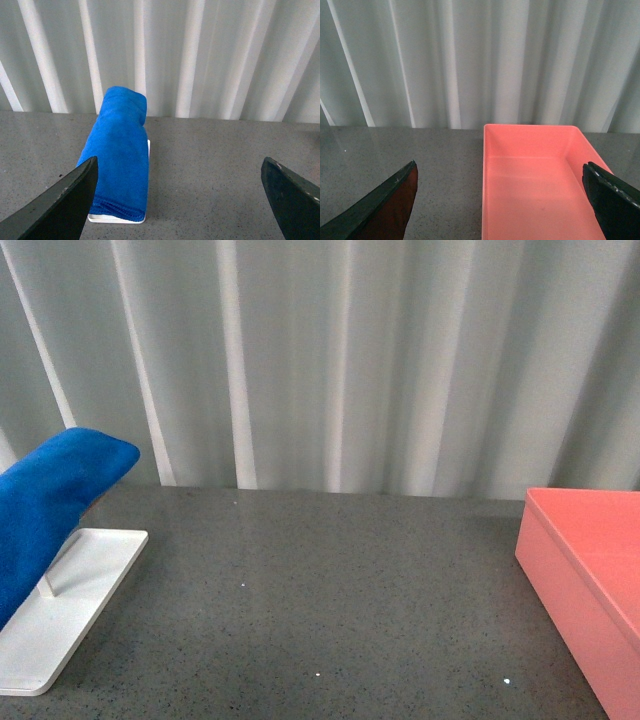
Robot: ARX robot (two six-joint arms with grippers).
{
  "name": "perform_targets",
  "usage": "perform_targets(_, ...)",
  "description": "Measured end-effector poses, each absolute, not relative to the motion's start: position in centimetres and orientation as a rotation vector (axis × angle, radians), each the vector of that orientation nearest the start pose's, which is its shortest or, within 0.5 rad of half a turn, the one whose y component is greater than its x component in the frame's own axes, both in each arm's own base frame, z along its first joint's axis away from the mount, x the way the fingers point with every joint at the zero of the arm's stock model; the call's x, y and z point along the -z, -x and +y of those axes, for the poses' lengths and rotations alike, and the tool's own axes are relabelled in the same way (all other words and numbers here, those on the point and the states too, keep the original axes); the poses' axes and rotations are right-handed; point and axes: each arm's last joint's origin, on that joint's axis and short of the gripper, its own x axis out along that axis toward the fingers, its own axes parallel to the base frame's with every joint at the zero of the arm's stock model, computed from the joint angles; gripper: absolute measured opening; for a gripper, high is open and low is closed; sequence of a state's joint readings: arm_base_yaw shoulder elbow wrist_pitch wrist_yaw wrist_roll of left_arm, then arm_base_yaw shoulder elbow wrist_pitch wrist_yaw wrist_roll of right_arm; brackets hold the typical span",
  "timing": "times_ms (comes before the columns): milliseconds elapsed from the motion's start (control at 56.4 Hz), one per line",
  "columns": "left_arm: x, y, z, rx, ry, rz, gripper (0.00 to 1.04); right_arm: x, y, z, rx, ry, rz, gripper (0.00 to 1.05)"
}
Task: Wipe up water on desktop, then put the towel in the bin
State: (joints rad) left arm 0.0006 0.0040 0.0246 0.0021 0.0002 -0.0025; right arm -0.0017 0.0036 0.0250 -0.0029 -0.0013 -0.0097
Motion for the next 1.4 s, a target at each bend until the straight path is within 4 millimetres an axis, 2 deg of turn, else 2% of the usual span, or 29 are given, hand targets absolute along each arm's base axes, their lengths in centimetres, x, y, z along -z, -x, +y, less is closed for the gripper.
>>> perform_targets(852, -17.2, -9.6, 0.0, 0.001, 0.002, -0.022, 0.98, -17.1, -9.6, 0.0, 0.0, 0.01, -0.018, 0.98)
perform_targets(923, -17.1, -10.0, 0.1, 0.223, 0.039, 0.23, 0.98, -17.1, -9.6, 0.0, 0.001, 0.01, -0.018, 0.98)
perform_targets(958, -17.4, -10.9, 0.3, 0.323, 0.066, 0.317, 0.98, -17.1, -9.6, 0.0, -0.004, 0.01, -0.018, 0.98)
perform_targets(1011, -18.7, -13.0, 0.8, 0.379, 0.08, 0.332, 0.98, -17.1, -9.6, 0.0, -0.003, 0.01, -0.018, 0.98)
perform_targets(1047, -20.0, -14.9, 1.3, 0.372, 0.058, 0.309, 0.98, -17.1, -9.6, 0.0, -0.001, 0.01, -0.018, 0.98)
perform_targets(1064, -21.1, -16.4, 1.6, 0.353, 0.038, 0.286, 0.98, -17.1, -9.6, 0.0, 0.0, 0.01, -0.018, 0.98)
perform_targets(1118, -22.7, -19.3, 2.2, 0.33, 0.022, 0.269, 0.98, -17.1, -9.6, 0.0, 0.0, 0.01, -0.018, 0.98)
perform_targets(1135, -22.8, -19.9, 2.3, 0.329, 0.022, 0.275, 0.98, -17.1, -9.6, 0.0, 0.0, 0.01, -0.018, 0.98)
perform_targets(1189, -23.8, -23.3, 2.9, 0.284, 0.017, 0.303, 0.98, -17.1, -9.6, 0.0, 0.0, 0.01, -0.018, 0.98)
perform_targets(1277, -23.5, -28.5, 3.5, 0.232, 0.0, 0.401, 0.98, -17.1, -9.6, 0.0, -0.001, 0.01, -0.018, 0.98)
perform_targets(1401, -21.7, -34.5, 3.8, 0.222, -0.052, 0.558, 0.98, -17.1, -9.6, 0.0, -0.001, 0.01, -0.018, 0.98)
